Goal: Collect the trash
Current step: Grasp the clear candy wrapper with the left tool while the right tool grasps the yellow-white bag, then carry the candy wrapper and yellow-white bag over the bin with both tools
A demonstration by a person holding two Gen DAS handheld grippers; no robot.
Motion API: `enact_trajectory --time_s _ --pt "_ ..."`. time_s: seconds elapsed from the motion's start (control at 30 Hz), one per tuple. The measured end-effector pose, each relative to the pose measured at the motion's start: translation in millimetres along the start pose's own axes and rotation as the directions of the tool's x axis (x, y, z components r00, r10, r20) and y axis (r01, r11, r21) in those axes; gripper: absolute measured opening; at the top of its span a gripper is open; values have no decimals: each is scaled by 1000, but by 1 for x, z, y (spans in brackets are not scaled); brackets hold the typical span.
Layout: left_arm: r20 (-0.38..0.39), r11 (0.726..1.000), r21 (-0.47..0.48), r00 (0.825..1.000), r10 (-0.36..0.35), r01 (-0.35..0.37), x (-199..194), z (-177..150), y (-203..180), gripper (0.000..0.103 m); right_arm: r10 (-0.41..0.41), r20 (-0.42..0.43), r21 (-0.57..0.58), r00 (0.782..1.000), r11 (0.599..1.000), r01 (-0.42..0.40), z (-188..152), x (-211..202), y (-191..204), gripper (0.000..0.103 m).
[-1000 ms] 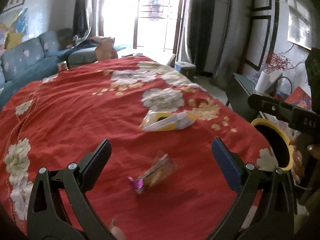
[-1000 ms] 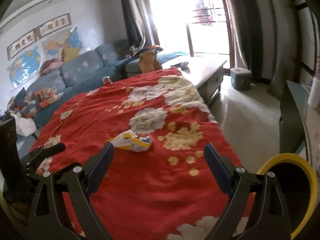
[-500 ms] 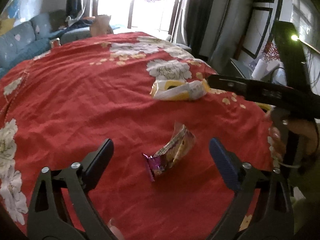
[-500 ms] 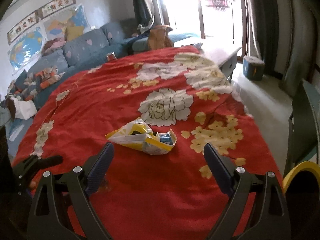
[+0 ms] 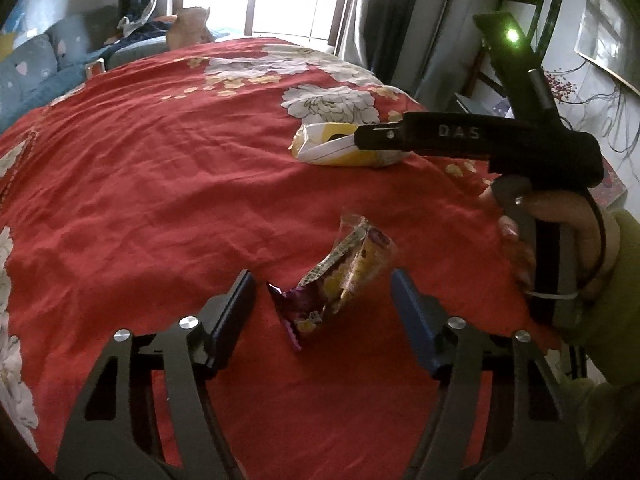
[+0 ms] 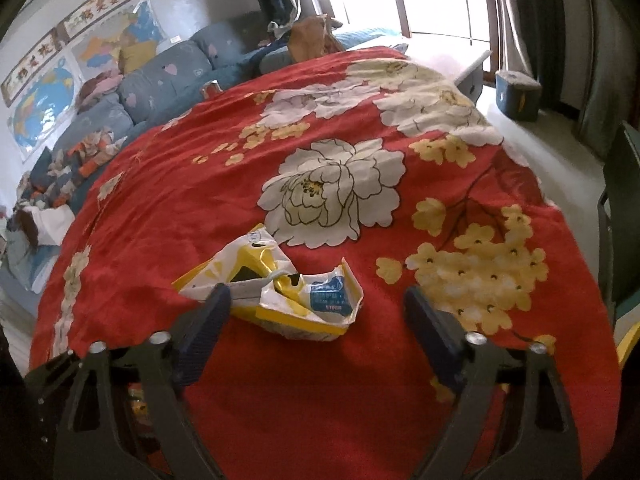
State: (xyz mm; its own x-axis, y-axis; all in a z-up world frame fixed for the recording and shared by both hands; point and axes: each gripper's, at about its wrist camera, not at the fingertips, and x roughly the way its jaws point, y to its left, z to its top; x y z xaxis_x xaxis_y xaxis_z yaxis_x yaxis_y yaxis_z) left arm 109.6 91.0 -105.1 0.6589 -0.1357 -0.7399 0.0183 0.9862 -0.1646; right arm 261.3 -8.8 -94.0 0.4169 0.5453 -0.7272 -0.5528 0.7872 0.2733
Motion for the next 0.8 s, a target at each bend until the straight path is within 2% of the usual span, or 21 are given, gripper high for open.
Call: enact_trajectory --time_s 0.03,0.1,0.17,0.37,0.57,0.8 --pt "0 1000 -3 1000 -1 1 0 -1 0 56 13 2 9 1000 1000 -13 0 1 -1 69" --pt "0 1000 -4 1000 -3 3 1 0 0 47 56 7 23 998 998 -56 -2 -1 -1 47" --pt "-1 1000 -4 1000 -8 8 0 0 -1 45 72 12 25 997 997 -72 -2 -3 -1 41" --pt "-12 1000 18 1000 -11 11 2 -1 -7 36 79 33 30 996 996 -80 -12 -15 1 37" --pt "-14 999 33 1000 -15 15 2 -2 -12 30 51 73 33 996 998 -53 -27 -34 -2 36" --pt "-11 997 68 1000 -26 27 1 -3 -26 17 29 114 65 993 997 -37 -45 -60 -15 36"
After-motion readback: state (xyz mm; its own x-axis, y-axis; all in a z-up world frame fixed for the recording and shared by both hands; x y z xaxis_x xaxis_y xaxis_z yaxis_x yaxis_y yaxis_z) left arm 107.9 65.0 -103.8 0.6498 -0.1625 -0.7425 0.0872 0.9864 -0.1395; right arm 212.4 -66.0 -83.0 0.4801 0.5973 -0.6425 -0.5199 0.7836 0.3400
